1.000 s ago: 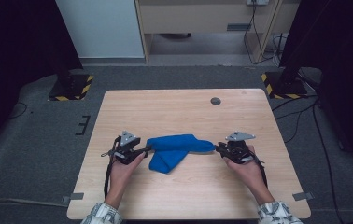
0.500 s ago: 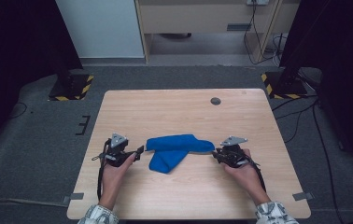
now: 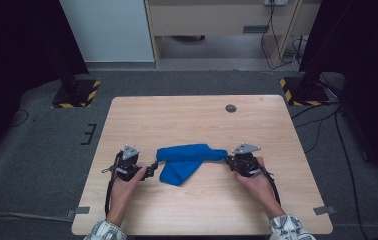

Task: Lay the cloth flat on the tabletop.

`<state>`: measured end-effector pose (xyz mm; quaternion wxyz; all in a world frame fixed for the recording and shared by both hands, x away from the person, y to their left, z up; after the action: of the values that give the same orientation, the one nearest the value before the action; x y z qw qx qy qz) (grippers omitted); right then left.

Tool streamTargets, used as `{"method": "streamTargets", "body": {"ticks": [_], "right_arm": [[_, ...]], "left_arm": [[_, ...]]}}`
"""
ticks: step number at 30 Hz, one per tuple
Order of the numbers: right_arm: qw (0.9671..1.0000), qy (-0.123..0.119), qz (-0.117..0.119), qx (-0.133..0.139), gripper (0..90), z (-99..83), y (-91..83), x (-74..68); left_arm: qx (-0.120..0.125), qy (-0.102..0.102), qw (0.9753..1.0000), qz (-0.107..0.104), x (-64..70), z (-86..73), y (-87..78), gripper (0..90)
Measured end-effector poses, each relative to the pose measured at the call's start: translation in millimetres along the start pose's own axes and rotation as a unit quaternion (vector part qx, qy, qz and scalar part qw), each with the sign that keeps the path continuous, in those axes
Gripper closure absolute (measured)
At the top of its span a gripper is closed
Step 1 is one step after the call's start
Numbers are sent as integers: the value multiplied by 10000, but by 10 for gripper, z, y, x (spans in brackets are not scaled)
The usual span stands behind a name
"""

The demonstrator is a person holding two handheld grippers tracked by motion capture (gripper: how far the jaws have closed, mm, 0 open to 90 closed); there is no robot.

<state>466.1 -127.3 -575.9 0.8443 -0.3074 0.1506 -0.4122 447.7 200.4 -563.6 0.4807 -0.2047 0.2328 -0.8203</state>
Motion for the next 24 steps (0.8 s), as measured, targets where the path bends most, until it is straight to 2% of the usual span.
{"method": "streamTargets", "body": {"ticks": [3, 6, 9, 12, 14, 18, 24], "right_arm": [[9998, -94, 28, 153, 896, 60, -29, -6], [9994, -83, 43, 324, 900, 131, -90, -8], [9989, -79, 71, 448, 900, 181, -158, -14], [9985, -61, 103, 530, 900, 213, -223, -26], [9983, -44, 112, 573, 900, 237, -258, -32], [9980, 41, 88, 618, 900, 297, -310, -40], [9973, 46, 106, 719, 900, 368, -383, -54]], "left_arm": [[29, -16, 10000, -48, 26, 0, 2, 76], [12, 19, 10000, -78, 44, -4, 10, 87], [-33, 41, 10000, -41, 67, -9, 26, 142], [-18, -17, 10000, -72, 119, -42, -22, 170], [-56, 148, 9999, -56, 148, -65, -57, 190], [-115, 212, 9997, -74, 169, -84, -53, 235], [-334, 383, 9987, -81, 187, -135, 82, 318]]}}
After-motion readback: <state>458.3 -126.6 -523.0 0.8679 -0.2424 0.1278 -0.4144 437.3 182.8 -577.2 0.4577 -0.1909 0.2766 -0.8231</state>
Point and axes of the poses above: each handheld gripper's, and its own axes: y roughly forward along the jaws, z roughly out of its top, x roughly to its right, the point moved 8 cm from there along y, roughly forward along the jaws, and after that the axes turned 1 degree about x, right-handed, at the moved point
